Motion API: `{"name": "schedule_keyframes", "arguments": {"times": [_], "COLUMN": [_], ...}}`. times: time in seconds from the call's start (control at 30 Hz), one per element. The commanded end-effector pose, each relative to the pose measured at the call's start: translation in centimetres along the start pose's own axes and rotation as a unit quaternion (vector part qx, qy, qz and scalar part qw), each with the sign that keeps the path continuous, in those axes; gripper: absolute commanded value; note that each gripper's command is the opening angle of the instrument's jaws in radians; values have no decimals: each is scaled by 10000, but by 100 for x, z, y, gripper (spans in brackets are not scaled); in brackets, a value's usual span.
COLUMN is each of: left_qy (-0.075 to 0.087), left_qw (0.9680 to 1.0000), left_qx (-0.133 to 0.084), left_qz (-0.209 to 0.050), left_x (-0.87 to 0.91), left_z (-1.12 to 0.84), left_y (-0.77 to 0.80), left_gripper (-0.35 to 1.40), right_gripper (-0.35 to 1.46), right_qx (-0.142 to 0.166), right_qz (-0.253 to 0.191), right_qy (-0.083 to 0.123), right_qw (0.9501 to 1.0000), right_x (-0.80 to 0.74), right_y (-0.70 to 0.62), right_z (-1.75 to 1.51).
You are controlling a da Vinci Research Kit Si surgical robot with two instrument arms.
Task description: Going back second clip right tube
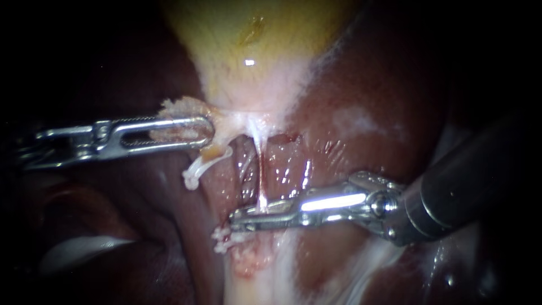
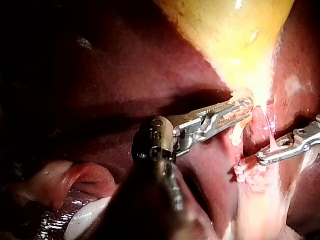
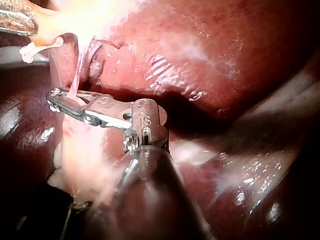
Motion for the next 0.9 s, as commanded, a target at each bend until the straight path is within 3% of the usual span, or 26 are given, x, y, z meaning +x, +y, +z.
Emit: {"name": "schedule_keyframes", "arguments": {"times": [0.03, 0.17, 0.3, 0.37, 0.73, 0.9], "left_qy": [0, 0, 0, 0, -1, -1], "left_qw": [10000, 10000, 10000, 10000, 10000, 10000], "left_qx": [-3, -3, -3, -3, -4, -4], "left_qz": [0, 0, 0, 0, 1, 1], "left_x": [0, 0, 0, 0, 1, 1], "left_z": [0, 0, 0, 0, 0, 0], "left_y": [0, 0, 0, 0, 0, 0], "left_gripper": [-35, -35, -35, -35, -35, -35], "right_gripper": [-35, -34, 31, 42, 50, 50], "right_qx": [1, 34, 35, 29, 19, 123], "right_qz": [-25, -168, -669, -846, -1331, -1419], "right_qy": [-1, -28, -54, -59, -69, -132], "right_qw": [10000, 9998, 9977, 9964, 9911, 9897], "right_x": [0, 1, 0, 1, -1, -11], "right_y": [0, -4, -8, -9, -5, -9], "right_z": [0, 1, 7, 13, 21, 19]}}
